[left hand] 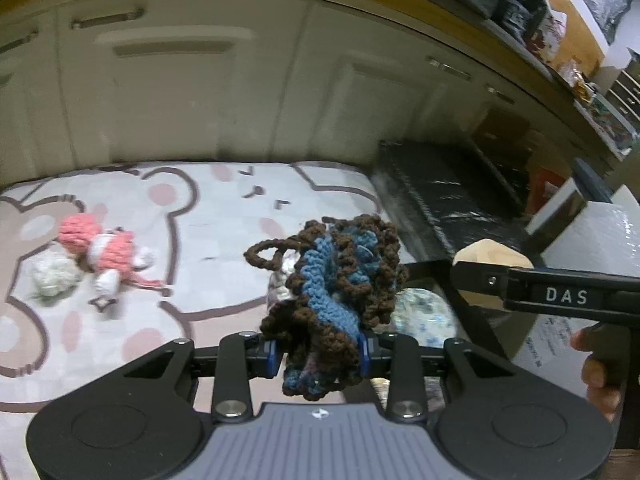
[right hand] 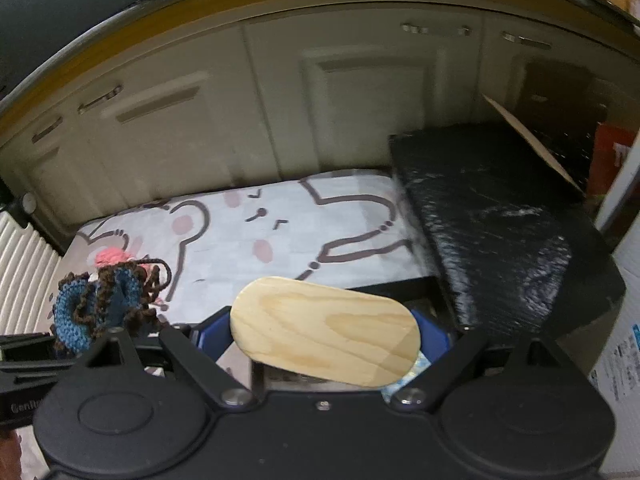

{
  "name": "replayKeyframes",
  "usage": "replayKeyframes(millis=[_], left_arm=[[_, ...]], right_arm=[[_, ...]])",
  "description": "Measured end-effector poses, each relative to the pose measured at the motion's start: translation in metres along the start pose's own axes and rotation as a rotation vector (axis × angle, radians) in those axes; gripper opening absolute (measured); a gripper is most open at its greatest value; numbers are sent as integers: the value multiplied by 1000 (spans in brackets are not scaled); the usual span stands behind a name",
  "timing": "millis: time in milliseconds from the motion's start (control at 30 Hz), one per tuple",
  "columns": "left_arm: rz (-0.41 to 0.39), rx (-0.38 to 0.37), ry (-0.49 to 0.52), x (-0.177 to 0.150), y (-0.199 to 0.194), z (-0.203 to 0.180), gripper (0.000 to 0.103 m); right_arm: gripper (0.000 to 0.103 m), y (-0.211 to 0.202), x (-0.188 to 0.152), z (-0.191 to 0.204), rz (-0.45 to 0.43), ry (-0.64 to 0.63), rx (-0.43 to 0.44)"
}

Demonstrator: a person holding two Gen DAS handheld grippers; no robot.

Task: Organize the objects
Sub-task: 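Lift and carry the crocheted pouch and wooden block over the black box, then open the left gripper to drop the crocheted pouch while the right gripper releases the wooden block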

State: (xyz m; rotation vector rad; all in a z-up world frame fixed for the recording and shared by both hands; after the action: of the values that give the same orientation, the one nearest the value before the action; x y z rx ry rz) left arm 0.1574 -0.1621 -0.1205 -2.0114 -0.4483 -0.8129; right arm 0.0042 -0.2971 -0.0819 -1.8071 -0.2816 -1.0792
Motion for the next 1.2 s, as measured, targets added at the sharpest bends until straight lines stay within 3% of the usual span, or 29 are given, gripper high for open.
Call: replayKeyframes(millis=[267,700,1033,1200], left_arm=[[22,-70,6,-7,18,-39,36],[105,-84,28,-25,52,-58,36],[170,-77,42,-39,70,-55,36],[192,-80,42,-43,79,-56,36]], right_arm=[[93,-2,-8,-36,19,54,-8],[93,34,-29,-72,85,249,-91],[93,82,-34,-59,132,181,-54],[96,89,-38,-63,155,159,-77]])
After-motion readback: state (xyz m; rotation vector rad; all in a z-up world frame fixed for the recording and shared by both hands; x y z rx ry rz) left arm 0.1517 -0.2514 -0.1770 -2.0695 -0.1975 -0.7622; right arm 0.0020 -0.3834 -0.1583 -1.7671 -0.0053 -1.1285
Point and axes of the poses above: each gripper's, at about its wrist camera, not at the fingertips, and y roughly the way its jaws point, z to its left, x to its top, the point moved 9 cm from there along y, roughly the way its jaws point, and after that the axes turned 10 degrees about -z, right-handed, at the moved point
